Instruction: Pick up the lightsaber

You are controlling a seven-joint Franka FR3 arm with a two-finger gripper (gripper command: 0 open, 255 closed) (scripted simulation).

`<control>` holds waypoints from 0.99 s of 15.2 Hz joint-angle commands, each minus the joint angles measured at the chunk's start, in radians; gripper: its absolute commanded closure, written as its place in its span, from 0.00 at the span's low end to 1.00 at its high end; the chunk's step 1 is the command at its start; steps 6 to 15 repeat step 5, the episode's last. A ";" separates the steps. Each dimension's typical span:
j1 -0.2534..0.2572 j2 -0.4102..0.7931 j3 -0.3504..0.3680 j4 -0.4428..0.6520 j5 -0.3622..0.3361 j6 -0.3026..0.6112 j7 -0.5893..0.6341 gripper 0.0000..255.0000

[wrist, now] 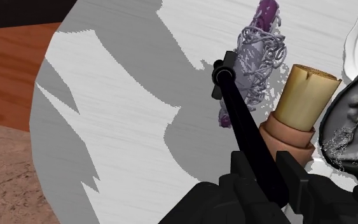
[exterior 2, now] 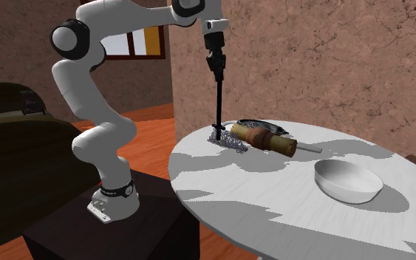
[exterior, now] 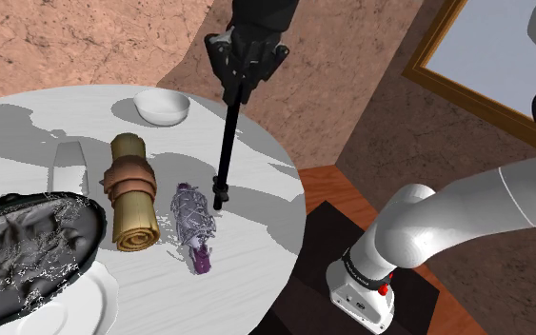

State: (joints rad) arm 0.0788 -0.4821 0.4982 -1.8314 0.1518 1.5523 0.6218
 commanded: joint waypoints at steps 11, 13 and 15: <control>-0.007 0.027 0.001 0.083 -0.011 -0.058 0.006 1.00; -0.007 0.027 0.001 0.083 -0.011 -0.058 0.006 1.00; -0.007 0.027 0.001 0.083 -0.011 -0.058 0.006 1.00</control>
